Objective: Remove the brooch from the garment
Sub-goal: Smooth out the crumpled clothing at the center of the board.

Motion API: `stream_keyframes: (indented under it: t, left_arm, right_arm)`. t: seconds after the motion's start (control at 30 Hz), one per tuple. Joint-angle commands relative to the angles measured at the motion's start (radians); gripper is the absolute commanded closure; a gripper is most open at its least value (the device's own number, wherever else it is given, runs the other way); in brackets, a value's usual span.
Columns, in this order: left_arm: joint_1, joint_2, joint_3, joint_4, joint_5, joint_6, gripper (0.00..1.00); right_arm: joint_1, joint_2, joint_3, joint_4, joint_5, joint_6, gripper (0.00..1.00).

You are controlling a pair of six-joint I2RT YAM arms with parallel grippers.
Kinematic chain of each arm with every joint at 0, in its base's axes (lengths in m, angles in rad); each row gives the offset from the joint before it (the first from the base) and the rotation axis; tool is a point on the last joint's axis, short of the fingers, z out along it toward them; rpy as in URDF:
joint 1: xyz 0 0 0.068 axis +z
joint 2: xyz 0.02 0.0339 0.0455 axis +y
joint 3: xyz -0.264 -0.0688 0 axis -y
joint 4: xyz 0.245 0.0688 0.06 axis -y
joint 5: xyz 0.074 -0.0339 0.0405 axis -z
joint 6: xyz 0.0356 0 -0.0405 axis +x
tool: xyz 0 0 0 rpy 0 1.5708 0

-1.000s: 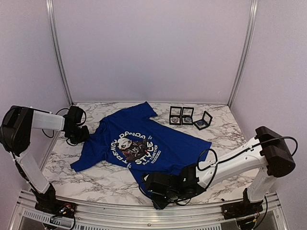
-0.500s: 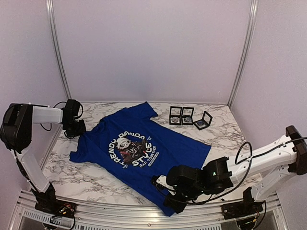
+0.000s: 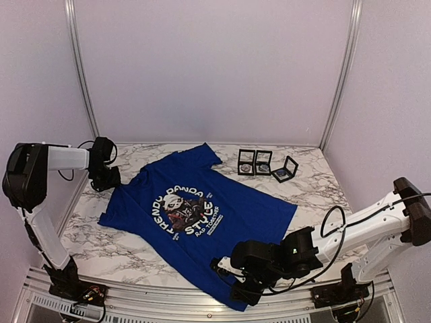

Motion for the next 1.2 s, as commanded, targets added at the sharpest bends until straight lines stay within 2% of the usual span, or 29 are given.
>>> stream_keyframes:
  t: [0.0,0.07,0.17,0.3,0.4,0.47,0.6,0.77,1.0,1.17]
  left_arm:
    - [0.013,-0.098,-0.015,-0.022,-0.006,-0.013,0.48]
    - [0.023,-0.149,-0.04,-0.026,-0.002,-0.019,0.41]
    - [0.032,-0.244,-0.101,-0.027,0.015,-0.041,0.32]
    - [0.036,-0.382,-0.238,-0.003,0.037,-0.084,0.32]
    - [0.035,-0.439,-0.329,0.015,0.061,-0.112,0.37]
    - [0.035,-0.47,-0.387,0.034,0.074,-0.13,0.47]
    - [0.034,-0.515,-0.495,0.095,0.109,-0.168,0.58]
    - [0.027,-0.512,-0.573,0.161,0.141,-0.187,0.62]
    - [0.022,-0.489,-0.598,0.242,0.182,-0.188,0.66]
    - [0.015,-0.485,-0.605,0.261,0.199,-0.189,0.74]
  right_arm:
    - [0.008,0.017,0.096,-0.015,0.02,-0.015,0.71]
    - [0.004,0.017,0.131,-0.024,0.037,-0.019,0.63]
    - [-0.019,0.015,0.169,-0.026,0.059,-0.02,0.58]
    - [-0.081,0.011,0.165,0.011,0.058,-0.018,0.57]
    - [-0.127,0.005,0.166,0.039,0.071,-0.016,0.58]
    - [-0.15,0.005,0.167,0.055,0.093,-0.015,0.58]
    - [-0.19,0.009,0.158,0.092,0.094,-0.006,0.58]
    - [-0.208,0.008,0.147,0.119,0.098,0.001,0.58]
    - [-0.214,0.016,0.126,0.147,0.113,0.014,0.59]
    - [-0.216,0.018,0.104,0.171,0.11,0.03,0.59]
